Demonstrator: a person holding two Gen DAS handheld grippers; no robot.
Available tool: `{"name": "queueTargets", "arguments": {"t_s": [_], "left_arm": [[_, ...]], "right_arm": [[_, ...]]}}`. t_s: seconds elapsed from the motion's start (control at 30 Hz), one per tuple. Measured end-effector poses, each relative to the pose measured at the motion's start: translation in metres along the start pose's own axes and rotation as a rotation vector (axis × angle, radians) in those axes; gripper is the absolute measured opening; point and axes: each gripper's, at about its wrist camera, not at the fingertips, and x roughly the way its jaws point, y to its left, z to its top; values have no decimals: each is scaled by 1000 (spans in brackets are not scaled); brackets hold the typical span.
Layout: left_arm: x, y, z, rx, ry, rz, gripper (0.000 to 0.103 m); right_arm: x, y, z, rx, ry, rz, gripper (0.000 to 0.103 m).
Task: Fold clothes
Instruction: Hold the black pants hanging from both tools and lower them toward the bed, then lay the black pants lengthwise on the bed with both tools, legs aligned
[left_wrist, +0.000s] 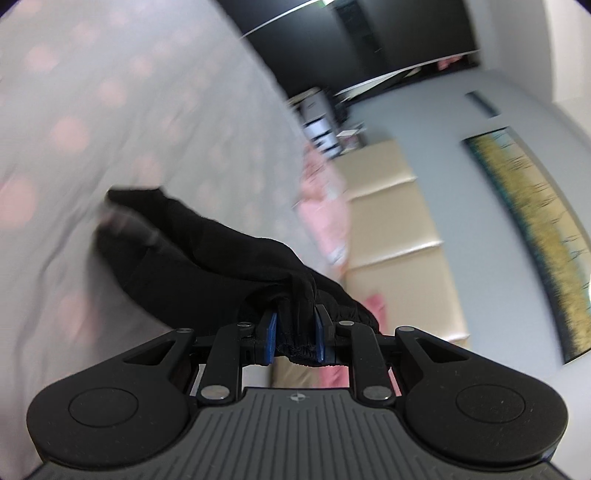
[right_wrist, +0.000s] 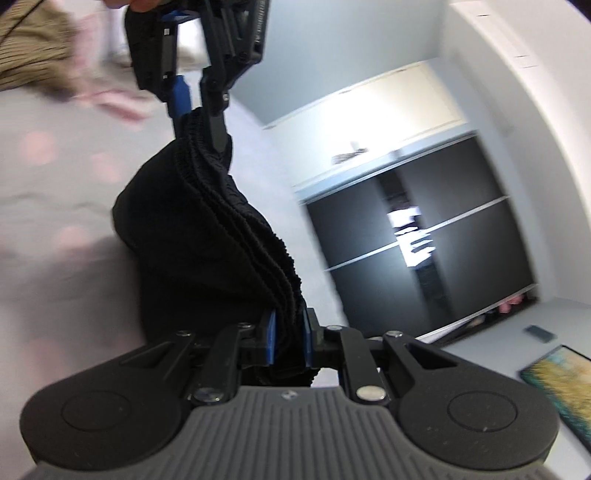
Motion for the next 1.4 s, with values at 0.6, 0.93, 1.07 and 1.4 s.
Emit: {"name": "queueTargets", "arguments": {"t_s": [0.6,0.93,1.07,1.4], "left_arm": [[-47,132,-179,-265,281,136,17],[-42,140,-175,-317,248,128,18],[-30,138,-154,-355,203,103,18],[7,143,-94,-480,129,109,29]], "right_arm": [[-133,126,-45,21,74,449,16],[-120,120,-48,89,100,473,17],[-93,103,-47,122,100,460,17],[-27,71,-52,199,105,446,16]]}}
